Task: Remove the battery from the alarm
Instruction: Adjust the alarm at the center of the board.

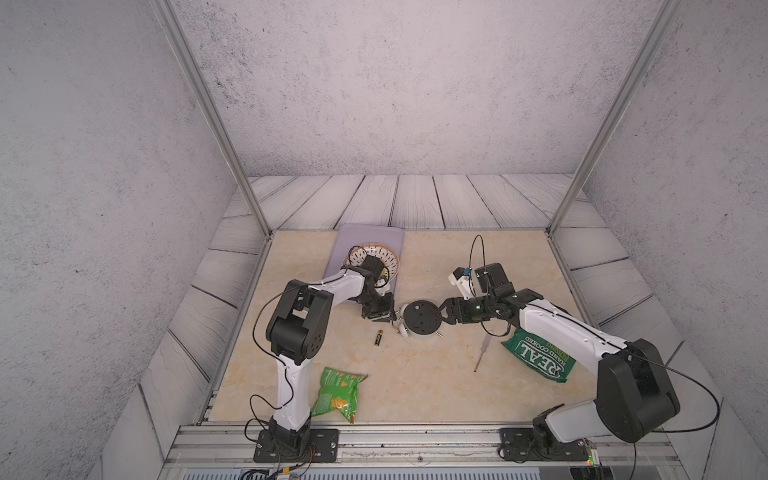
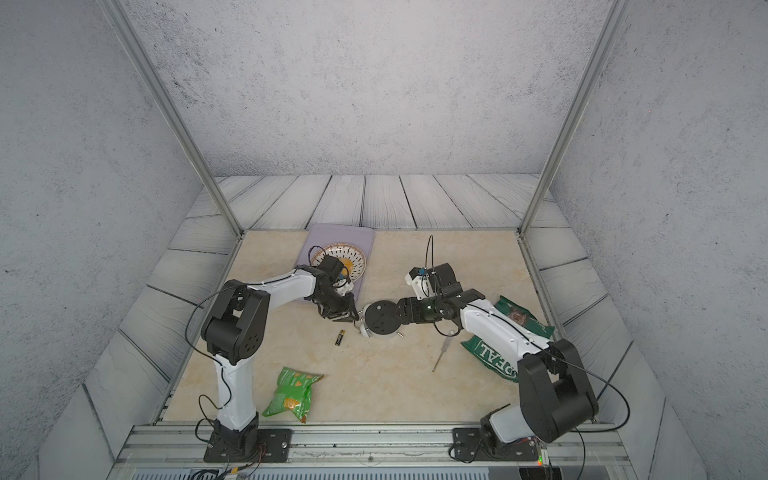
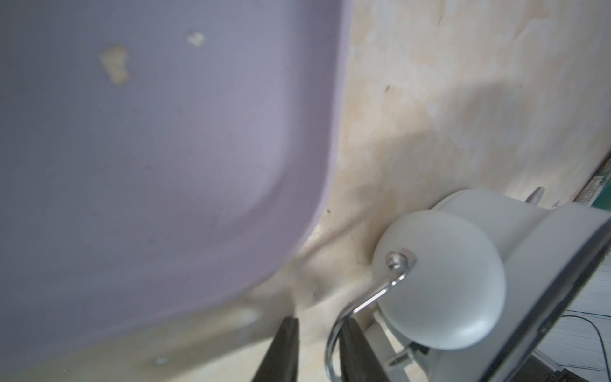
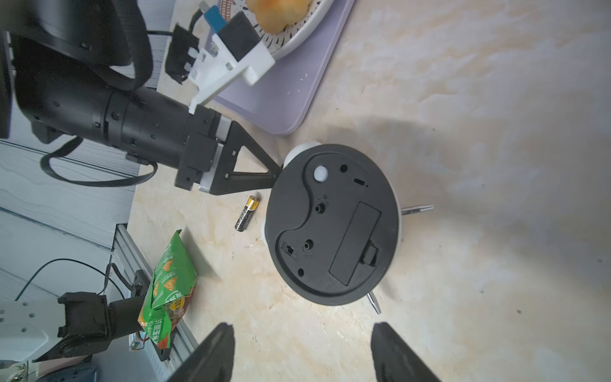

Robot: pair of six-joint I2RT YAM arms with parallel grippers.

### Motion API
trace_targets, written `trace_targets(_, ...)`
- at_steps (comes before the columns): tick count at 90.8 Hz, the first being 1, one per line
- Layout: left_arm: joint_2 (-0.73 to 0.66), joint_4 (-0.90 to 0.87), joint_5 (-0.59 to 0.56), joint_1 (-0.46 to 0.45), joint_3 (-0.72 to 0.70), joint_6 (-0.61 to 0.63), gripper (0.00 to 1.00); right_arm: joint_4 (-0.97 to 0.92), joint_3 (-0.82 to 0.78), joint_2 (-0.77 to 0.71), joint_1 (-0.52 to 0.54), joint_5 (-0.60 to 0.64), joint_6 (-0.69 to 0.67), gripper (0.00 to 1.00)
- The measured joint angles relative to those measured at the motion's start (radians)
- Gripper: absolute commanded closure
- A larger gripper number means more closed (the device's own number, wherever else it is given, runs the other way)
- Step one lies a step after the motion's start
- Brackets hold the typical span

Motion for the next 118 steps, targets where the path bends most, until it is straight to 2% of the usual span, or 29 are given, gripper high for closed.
trace_targets(11,-0.001,0.010,0.031,0.000,-0.002,-0.003,1.00,0.014,-0.014,-0.009,0.032,0.046,-0.032,0.30)
trace_targets(19,-0.011,0.023,0.031,-0.002,-0.006,-0.016,1.00,0.022,-0.027,-0.010,0.085,0.112,-0.083,0.28)
trace_targets(29,-0.064,0.016,0.031,-0.002,-0.023,-0.034,1.00,0.079,-0.083,-0.032,0.196,0.240,-0.179,0.22)
trace_targets(42,-0.144,0.002,0.044,-0.002,-0.025,-0.051,1.00,0.267,-0.231,-0.084,0.351,0.429,-0.374,0.19)
trace_targets(51,-0.174,-0.003,0.070,-0.002,-0.025,-0.068,1.00,0.410,-0.317,-0.072,0.397,0.545,-0.499,0.12)
trace_targets(65,-0.206,0.015,0.116,-0.002,-0.053,-0.123,1.00,0.667,-0.371,0.047,0.442,0.698,-0.650,0.08)
trace_targets(82,-0.231,0.061,0.143,0.000,-0.092,-0.207,1.00,0.953,-0.362,0.216,0.513,0.880,-0.728,0.07)
trace_targets(102,-0.249,0.119,0.150,0.002,-0.109,-0.286,1.00,1.382,-0.362,0.467,0.542,1.116,-0.829,0.14)
trace_targets(111,-0.258,0.130,0.167,0.001,-0.112,-0.306,1.00,1.453,-0.363,0.494,0.545,1.155,-0.843,0.19)
trace_targets(118,-0.269,0.135,0.180,0.001,-0.113,-0.315,1.00,1.477,-0.363,0.494,0.545,1.174,-0.845,0.20)
